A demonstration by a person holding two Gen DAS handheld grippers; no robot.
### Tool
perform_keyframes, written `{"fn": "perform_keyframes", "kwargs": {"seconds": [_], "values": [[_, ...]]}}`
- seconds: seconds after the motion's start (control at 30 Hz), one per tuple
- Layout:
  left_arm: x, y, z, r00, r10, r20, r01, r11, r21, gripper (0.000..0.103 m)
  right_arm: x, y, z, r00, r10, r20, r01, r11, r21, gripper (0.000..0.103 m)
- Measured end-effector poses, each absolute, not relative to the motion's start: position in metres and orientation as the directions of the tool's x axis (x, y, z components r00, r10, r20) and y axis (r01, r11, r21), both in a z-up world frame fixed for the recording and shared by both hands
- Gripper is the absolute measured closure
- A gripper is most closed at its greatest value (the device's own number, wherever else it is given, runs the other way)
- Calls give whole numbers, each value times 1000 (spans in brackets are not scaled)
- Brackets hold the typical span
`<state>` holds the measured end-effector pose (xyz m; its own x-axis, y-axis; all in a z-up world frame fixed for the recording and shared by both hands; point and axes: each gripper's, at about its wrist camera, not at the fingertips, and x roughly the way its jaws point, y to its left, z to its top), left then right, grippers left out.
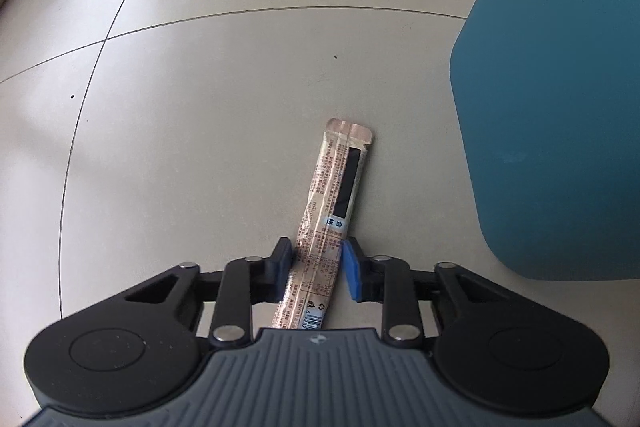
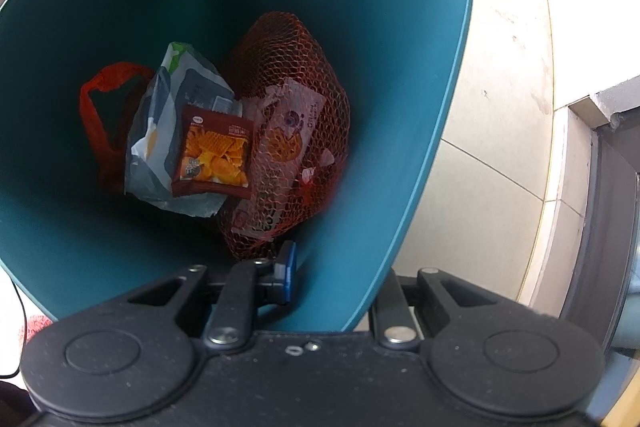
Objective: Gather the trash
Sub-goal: 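Carry the snack stick wrapper into the wastebasket with the left tool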
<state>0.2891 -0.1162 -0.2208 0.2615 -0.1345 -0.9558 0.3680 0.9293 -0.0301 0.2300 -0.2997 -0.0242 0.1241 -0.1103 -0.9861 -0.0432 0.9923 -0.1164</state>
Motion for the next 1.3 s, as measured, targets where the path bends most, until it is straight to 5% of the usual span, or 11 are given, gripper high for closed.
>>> {"fn": "perform_keyframes", "kwargs": {"seconds": [0.43,1.0,1.3], "values": [[274,-99,-163,313,-149,-938,259,964,-67,82,224,-298,-22,140,-107,-984,-46,992,-114,86],[250,-163,106,412,-301,-860,415,902,-117,82,219,-308,-2,171,-56,-984,-102,992,-75,86],[277,-260,81,338,-354,-872,475,864,-167,82,214,-306,10,198,-52,-979,-138,987,-80,87]]}}
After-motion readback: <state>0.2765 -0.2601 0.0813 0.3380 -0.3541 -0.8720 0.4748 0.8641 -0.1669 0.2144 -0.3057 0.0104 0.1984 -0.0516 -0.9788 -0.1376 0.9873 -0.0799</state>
